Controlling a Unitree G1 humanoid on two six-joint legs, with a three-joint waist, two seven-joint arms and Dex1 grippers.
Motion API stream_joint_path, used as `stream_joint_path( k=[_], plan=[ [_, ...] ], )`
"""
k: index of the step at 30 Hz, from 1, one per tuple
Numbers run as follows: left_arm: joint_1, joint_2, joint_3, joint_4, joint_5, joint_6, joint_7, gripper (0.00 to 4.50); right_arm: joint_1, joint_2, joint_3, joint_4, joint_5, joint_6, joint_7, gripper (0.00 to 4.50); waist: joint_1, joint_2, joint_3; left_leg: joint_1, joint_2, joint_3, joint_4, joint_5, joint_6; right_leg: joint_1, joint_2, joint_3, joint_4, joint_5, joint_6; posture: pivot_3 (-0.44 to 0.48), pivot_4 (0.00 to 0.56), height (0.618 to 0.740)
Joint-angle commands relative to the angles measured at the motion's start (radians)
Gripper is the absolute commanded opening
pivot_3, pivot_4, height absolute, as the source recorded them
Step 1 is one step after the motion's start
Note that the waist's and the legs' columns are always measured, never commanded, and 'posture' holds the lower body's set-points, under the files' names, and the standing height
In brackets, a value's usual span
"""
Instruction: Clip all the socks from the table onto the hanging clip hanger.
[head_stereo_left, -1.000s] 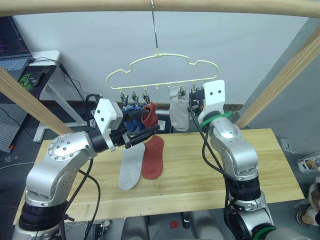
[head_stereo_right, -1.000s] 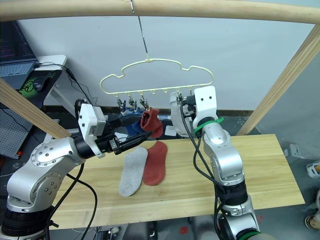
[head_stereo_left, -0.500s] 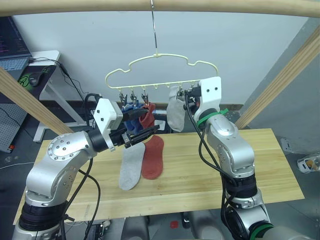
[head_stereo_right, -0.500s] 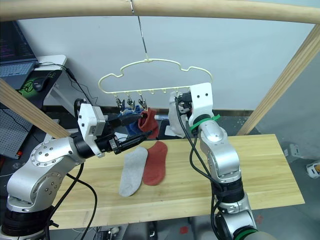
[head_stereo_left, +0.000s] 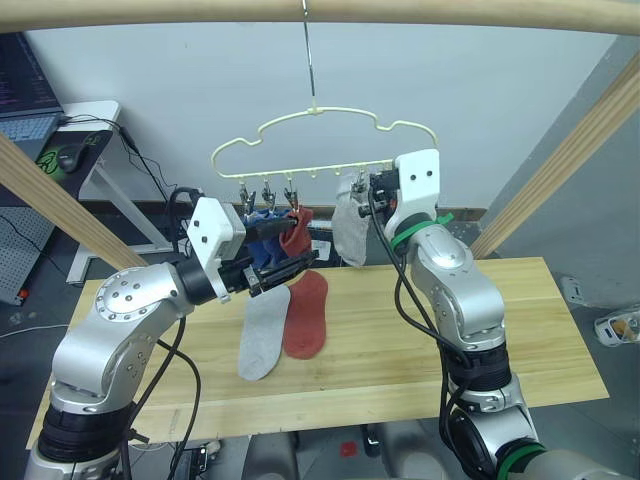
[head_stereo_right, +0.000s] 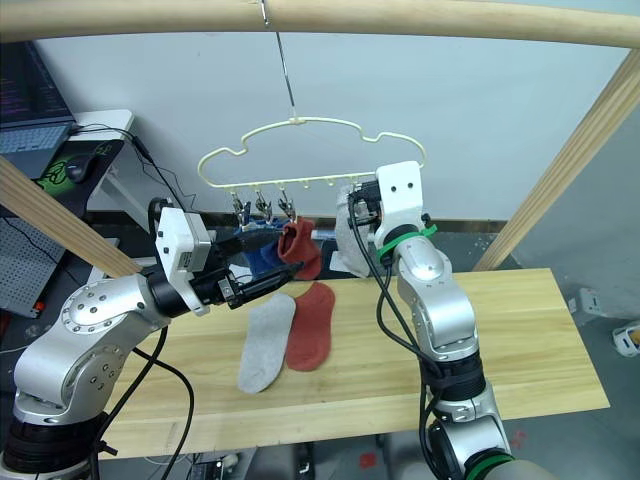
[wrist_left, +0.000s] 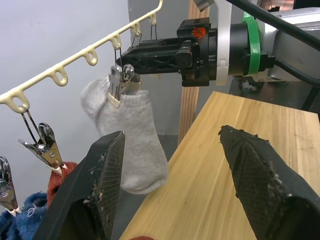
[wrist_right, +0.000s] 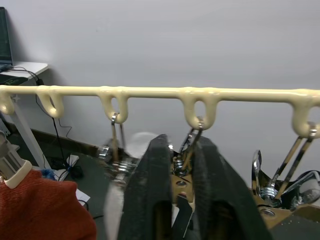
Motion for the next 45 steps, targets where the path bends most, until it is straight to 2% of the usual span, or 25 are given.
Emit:
stream_joint_path(
  k=[1, 7, 11, 19, 27, 35, 45],
  plan=[
    [0.004, 0.001, 0.013, -0.017, -0.001, -0.011, 0.000, 3.25, -0.013, 0.002, -0.012, -0.037, 0.000, -0.027, -0.008, 0.03, 0.000, 0.000, 0.000, 0.000, 0.000, 0.000, 0.000, 0.000, 0.000, 0.000, 0.000, 0.000, 0.000, 0.000, 0.000, -0.112, 0.262, 0.740],
    [0.031, 0.003, 0.023, -0.003, 0.017, 0.019, 0.047, 3.25, -0.006, -0.017, -0.016, -0.062, -0.003, -0.010, -0.003, 0.03, -0.001, 0.000, 0.000, 0.000, 0.000, 0.000, 0.000, 0.000, 0.000, 0.000, 0.000, 0.000, 0.000, 0.000, 0.000, -0.118, 0.263, 0.740],
    [0.075, 0.005, 0.013, 0.025, 0.100, 0.015, 0.111, 3.25, -0.014, -0.055, -0.015, -0.085, -0.014, 0.016, 0.007, 0.03, -0.001, 0.000, 0.000, 0.000, 0.000, 0.000, 0.000, 0.000, 0.000, 0.000, 0.000, 0.000, 0.000, 0.000, 0.000, -0.126, 0.268, 0.740],
    [0.176, -0.067, -0.025, 0.046, 0.252, 0.047, 0.284, 3.25, -0.046, -0.121, 0.002, -0.126, -0.027, 0.075, 0.024, 0.03, -0.003, 0.001, 0.001, 0.000, 0.000, 0.000, 0.000, 0.000, 0.000, 0.000, 0.000, 0.001, 0.000, 0.000, 0.000, -0.156, 0.287, 0.740],
    [0.161, -0.194, -0.030, 0.188, 0.342, 0.158, 0.467, 3.25, -0.076, -0.134, -0.001, -0.163, -0.014, 0.142, 0.037, 0.03, -0.004, 0.002, 0.024, 0.001, 0.000, 0.000, 0.000, 0.000, 0.000, 0.000, 0.000, 0.001, 0.000, 0.000, 0.000, -0.170, 0.332, 0.740],
    [0.112, -0.342, -0.045, 0.292, 0.359, 0.254, 0.569, 3.25, -0.082, -0.146, -0.002, -0.194, 0.002, 0.197, 0.062, 0.03, -0.002, 0.003, 0.057, -0.001, 0.000, -0.001, 0.000, 0.000, 0.000, -0.001, -0.001, 0.001, 0.000, 0.001, -0.003, -0.176, 0.378, 0.740],
    [0.091, -0.466, -0.033, 0.383, 0.405, 0.275, 0.685, 3.25, -0.082, -0.142, 0.009, -0.208, 0.004, 0.217, 0.081, 0.03, -0.003, 0.005, 0.070, 0.000, 0.000, -0.001, -0.001, 0.000, 0.000, 0.000, -0.002, 0.001, 0.000, -0.001, 0.001, -0.186, 0.381, 0.740]
  ],
)
